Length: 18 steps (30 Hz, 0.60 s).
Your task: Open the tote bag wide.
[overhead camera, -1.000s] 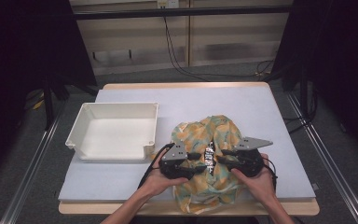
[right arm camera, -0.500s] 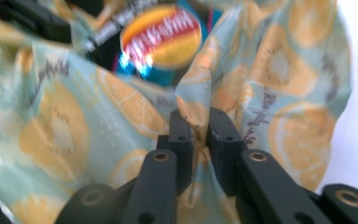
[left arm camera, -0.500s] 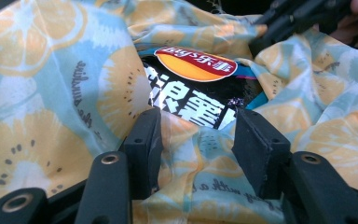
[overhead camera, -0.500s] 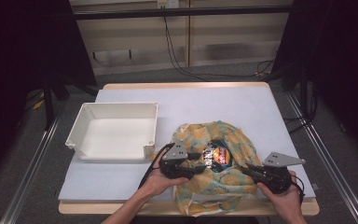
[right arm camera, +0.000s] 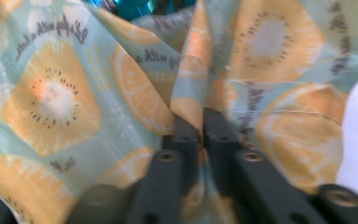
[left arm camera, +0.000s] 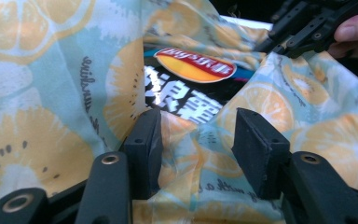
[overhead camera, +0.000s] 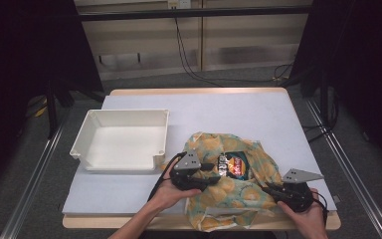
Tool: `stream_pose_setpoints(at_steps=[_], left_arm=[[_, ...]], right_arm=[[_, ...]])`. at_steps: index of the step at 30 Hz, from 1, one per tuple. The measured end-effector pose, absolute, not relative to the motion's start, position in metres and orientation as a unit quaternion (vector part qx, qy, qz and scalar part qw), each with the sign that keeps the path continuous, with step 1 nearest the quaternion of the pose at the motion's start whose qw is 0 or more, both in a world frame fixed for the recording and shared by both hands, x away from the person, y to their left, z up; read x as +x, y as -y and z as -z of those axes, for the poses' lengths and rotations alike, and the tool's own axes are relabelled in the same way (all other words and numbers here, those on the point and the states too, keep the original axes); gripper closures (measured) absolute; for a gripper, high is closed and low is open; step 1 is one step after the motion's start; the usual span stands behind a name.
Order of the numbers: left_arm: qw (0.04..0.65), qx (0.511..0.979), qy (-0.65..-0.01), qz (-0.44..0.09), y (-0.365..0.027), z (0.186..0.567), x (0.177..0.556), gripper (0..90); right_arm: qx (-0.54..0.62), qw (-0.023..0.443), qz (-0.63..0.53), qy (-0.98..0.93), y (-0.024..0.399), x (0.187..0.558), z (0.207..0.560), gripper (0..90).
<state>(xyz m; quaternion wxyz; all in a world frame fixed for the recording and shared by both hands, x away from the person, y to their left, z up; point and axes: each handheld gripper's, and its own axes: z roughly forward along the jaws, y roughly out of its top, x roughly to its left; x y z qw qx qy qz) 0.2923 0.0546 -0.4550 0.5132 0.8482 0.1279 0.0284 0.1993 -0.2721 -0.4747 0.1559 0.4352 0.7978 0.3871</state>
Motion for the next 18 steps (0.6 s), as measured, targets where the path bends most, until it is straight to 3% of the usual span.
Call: stream_pose_setpoints(at_steps=[2, 5, 8, 11, 13, 15, 18], left_arm=[[0.519, 0.845, -0.128, -0.018, -0.055, 0.452, 0.293, 54.9], [0.524, 0.843, -0.124, -0.016, -0.053, 0.445, 0.29, 58.1], [0.538, 0.835, -0.111, -0.008, -0.05, 0.436, 0.287, 68.6], [0.539, 0.837, -0.095, -0.003, -0.042, 0.43, 0.284, 70.5], [0.536, 0.839, -0.092, 0.007, -0.036, 0.431, 0.282, 67.6], [0.533, 0.842, -0.086, 0.009, -0.028, 0.435, 0.279, 64.1], [0.512, 0.855, -0.076, 0.019, -0.021, 0.441, 0.278, 64.3]], right_arm=[[0.426, 0.155, -0.412, -0.79, 0.272, 0.198, 0.467, 67.9], [0.419, 0.157, -0.433, -0.783, 0.272, 0.197, 0.459, 62.7], [0.402, 0.165, -0.457, -0.776, 0.27, 0.196, 0.441, 57.6], [0.394, 0.166, -0.469, -0.773, 0.27, 0.196, 0.431, 59.4], [0.382, 0.16, -0.479, -0.774, 0.268, 0.198, 0.425, 67.5], [0.368, 0.141, -0.492, -0.776, 0.264, 0.2, 0.423, 69.2], [0.345, 0.116, -0.497, -0.787, 0.253, 0.205, 0.425, 57.3]])
